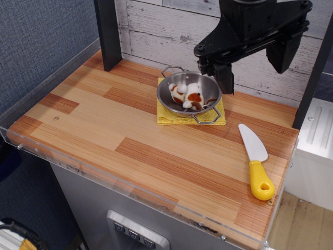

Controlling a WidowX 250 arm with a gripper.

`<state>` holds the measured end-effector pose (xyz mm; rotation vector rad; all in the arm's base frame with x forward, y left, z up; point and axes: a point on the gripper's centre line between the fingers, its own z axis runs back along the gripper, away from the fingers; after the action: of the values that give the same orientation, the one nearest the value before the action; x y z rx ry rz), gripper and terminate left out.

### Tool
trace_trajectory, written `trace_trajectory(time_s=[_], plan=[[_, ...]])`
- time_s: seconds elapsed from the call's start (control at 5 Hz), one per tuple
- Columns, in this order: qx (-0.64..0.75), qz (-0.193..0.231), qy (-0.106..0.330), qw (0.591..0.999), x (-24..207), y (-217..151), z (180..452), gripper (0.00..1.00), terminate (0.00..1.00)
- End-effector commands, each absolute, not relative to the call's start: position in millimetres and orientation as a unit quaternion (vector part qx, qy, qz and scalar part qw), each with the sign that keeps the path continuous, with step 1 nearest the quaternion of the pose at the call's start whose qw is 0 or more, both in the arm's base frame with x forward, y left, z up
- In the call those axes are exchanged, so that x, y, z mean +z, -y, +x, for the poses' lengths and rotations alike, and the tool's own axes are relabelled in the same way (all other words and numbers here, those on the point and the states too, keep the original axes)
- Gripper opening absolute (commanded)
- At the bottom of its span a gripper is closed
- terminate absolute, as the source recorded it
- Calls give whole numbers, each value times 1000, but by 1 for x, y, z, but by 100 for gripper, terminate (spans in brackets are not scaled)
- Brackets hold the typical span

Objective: Place the toy on the front left edge of the table

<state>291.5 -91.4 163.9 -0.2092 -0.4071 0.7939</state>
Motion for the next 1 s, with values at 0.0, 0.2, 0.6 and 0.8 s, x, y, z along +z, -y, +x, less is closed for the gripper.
trace_trajectory(time_s=[0.0, 0.2, 0.6, 0.8], plan=[[383, -101, 197, 897, 164, 91, 292, 100, 0], [436, -94, 204, 871, 161, 52, 304, 100, 0], [483, -86, 203, 847, 143, 16, 324, 100, 0], [505, -87, 195, 836, 129, 1, 333, 100, 0]])
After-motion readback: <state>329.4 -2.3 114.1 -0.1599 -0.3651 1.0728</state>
